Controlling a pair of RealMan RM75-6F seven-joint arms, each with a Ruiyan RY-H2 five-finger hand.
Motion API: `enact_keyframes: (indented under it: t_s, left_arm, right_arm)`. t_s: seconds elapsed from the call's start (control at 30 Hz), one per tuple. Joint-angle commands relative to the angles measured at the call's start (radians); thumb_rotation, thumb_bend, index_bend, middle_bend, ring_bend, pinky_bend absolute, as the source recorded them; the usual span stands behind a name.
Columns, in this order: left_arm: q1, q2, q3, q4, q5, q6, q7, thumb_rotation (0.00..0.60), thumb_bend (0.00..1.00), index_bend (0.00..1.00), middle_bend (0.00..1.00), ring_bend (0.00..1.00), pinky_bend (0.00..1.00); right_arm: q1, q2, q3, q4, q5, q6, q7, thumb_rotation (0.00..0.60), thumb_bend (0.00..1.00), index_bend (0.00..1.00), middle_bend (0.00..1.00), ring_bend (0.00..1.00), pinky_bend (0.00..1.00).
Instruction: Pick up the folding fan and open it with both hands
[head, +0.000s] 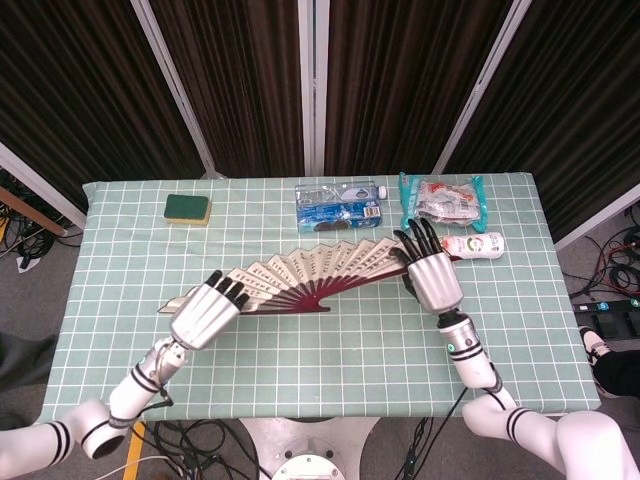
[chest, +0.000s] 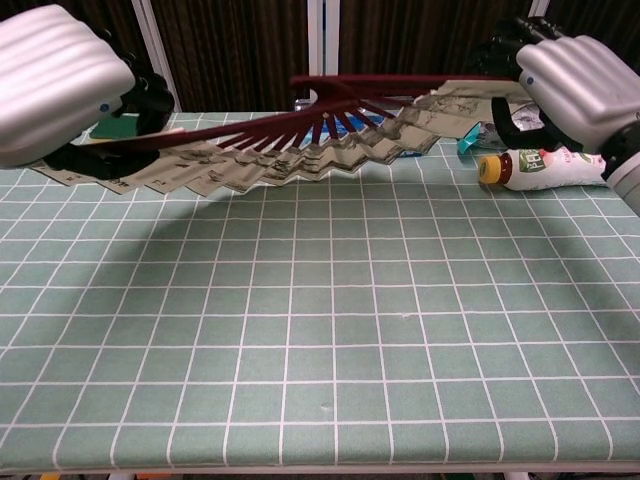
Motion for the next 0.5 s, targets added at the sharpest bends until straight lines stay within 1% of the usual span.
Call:
enact_keyframes:
  t_s: [0.03, 0.1, 0.17, 0.2, 0.27, 0.33, 0.4, 0.5]
  left_arm:
    - [-0.001, 0.035, 0.016, -0.101, -0.065, -0.090, 0.000, 0.600, 0.04, 0.35, 0.48, 0.52, 0.49]
    - [-0.009, 0.053, 0.018, -0.140, -0.090, -0.133, 0.014, 0.600, 0.00, 0.31, 0.44, 0.47, 0.47]
    - [-0.019, 0.073, 0.024, -0.181, -0.127, -0.194, 0.039, 0.600, 0.00, 0.27, 0.40, 0.43, 0.42]
    - [-0.021, 0.082, 0.025, -0.202, -0.149, -0.218, 0.055, 0.600, 0.00, 0.26, 0.38, 0.40, 0.40]
    - [-0.029, 0.103, 0.028, -0.256, -0.205, -0.278, 0.080, 0.600, 0.00, 0.21, 0.32, 0.32, 0.36]
    - [-0.040, 0.117, 0.027, -0.295, -0.251, -0.327, 0.094, 0.600, 0.00, 0.18, 0.28, 0.28, 0.34]
    - [-0.050, 0.126, 0.027, -0.324, -0.293, -0.364, 0.100, 0.600, 0.00, 0.15, 0.26, 0.24, 0.33]
    - [-0.067, 0.141, 0.023, -0.362, -0.345, -0.408, 0.110, 0.600, 0.00, 0.13, 0.23, 0.20, 0.31]
  right_arm:
    - [-0.023, 0.014, -0.020, -0.032, 0.003, -0.029, -0.014, 0.600, 0.59, 0.24, 0.13, 0.00, 0.00]
    - [-0.035, 0.031, -0.027, -0.069, 0.012, -0.049, -0.033, 0.600, 0.56, 0.18, 0.11, 0.00, 0.00]
    - [-0.051, 0.055, -0.035, -0.114, 0.027, -0.076, -0.069, 0.600, 0.53, 0.13, 0.08, 0.00, 0.00]
    - [-0.058, 0.066, -0.040, -0.136, 0.036, -0.090, -0.087, 0.600, 0.50, 0.10, 0.07, 0.00, 0.00]
    - [-0.072, 0.096, -0.049, -0.198, 0.059, -0.128, -0.131, 0.600, 0.42, 0.03, 0.04, 0.00, 0.00]
    - [-0.083, 0.125, -0.054, -0.261, 0.082, -0.160, -0.180, 0.600, 0.36, 0.00, 0.01, 0.00, 0.00]
    - [-0.090, 0.150, -0.055, -0.312, 0.115, -0.195, -0.230, 0.600, 0.30, 0.00, 0.00, 0.00, 0.00]
    - [-0.088, 0.195, -0.040, -0.399, 0.182, -0.262, -0.299, 0.600, 0.15, 0.00, 0.00, 0.00, 0.00]
